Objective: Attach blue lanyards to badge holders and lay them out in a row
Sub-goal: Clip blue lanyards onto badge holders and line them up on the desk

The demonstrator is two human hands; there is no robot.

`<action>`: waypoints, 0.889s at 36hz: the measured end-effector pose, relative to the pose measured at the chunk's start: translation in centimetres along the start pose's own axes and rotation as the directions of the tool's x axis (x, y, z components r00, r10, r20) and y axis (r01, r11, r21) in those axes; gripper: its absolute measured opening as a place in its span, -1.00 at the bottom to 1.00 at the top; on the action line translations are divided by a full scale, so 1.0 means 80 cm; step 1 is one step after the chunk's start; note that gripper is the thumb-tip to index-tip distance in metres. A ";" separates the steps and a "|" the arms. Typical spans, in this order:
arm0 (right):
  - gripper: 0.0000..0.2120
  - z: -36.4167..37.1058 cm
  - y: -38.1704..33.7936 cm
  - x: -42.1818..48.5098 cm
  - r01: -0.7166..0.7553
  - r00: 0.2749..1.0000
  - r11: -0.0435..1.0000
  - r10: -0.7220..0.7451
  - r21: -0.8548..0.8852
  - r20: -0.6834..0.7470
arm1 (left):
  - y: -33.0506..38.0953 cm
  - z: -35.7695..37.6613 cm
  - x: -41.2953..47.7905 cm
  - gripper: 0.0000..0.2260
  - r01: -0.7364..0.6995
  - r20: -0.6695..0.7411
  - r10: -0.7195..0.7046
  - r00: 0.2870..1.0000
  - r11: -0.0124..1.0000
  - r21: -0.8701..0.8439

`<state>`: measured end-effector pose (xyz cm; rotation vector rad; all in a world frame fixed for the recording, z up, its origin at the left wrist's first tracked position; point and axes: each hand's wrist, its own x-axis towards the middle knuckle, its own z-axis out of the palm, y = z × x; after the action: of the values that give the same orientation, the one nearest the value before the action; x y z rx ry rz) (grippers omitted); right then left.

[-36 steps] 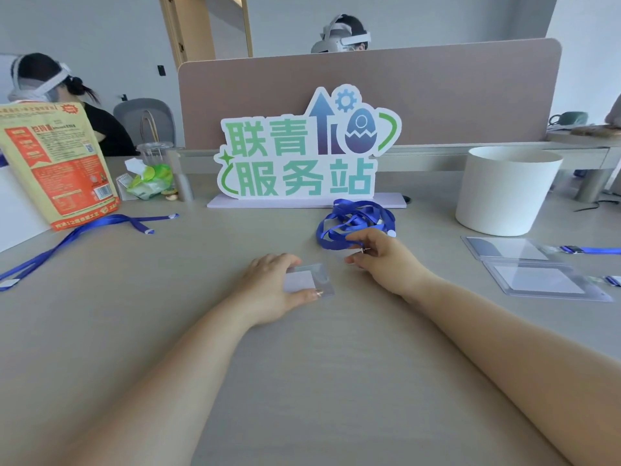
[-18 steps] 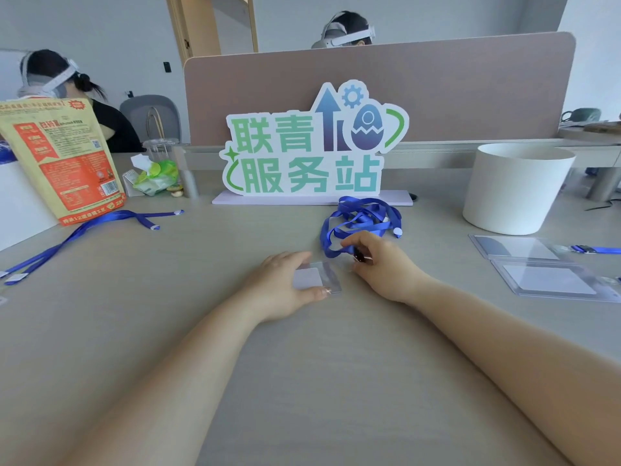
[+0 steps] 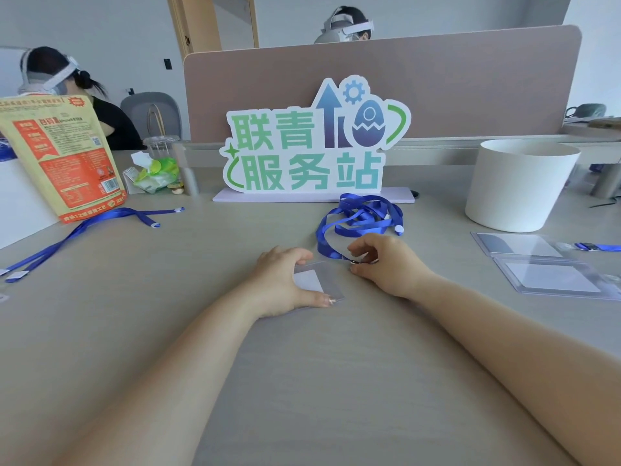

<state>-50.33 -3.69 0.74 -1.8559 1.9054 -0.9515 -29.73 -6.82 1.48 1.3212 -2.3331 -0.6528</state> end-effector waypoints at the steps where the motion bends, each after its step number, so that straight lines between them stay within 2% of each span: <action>1: -0.69 0.000 0.000 0.000 -0.002 1.000 1.000 0.002 -0.005 0.002 | -0.001 0.000 0.000 -0.21 0.005 0.005 -0.005 1.000 1.000 -0.008; 5: -0.77 -0.001 -0.003 -0.002 0.017 1.000 1.000 -0.017 -0.017 0.012 | -0.004 0.002 -0.001 -0.17 0.017 0.019 -0.017 1.000 0.999 -0.051; 10: -0.83 -0.002 -0.006 -0.007 0.047 0.998 0.999 -0.048 0.028 0.034 | 0.001 0.000 -0.005 -0.19 -0.049 0.055 0.046 0.997 0.997 0.064; 15: -0.91 -0.002 -0.003 -0.009 0.061 0.998 0.997 -0.062 0.041 0.009 | 0.004 0.000 -0.011 -0.12 -0.042 0.086 0.030 0.996 0.990 0.135; 17: -0.87 -0.003 -0.003 -0.009 0.064 0.998 0.996 -0.064 0.059 -0.004 | 0.005 0.000 -0.011 -0.13 -0.040 0.085 0.026 0.996 0.987 0.157; 27: -0.79 -0.001 -0.008 -0.009 0.025 1.000 0.988 -0.022 0.151 -0.022 | 0.009 0.000 -0.009 -0.13 0.023 0.091 -0.024 0.996 1.000 0.012; 32: -0.79 -0.002 -0.011 -0.011 -0.004 0.999 0.979 0.010 0.203 -0.031 | 0.010 -0.001 -0.007 -0.02 0.035 0.083 -0.033 0.996 0.999 -0.023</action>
<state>-49.69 -2.73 1.21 -1.7251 1.7579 -1.1341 -29.97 -5.95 1.93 1.3498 -2.3643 -0.7571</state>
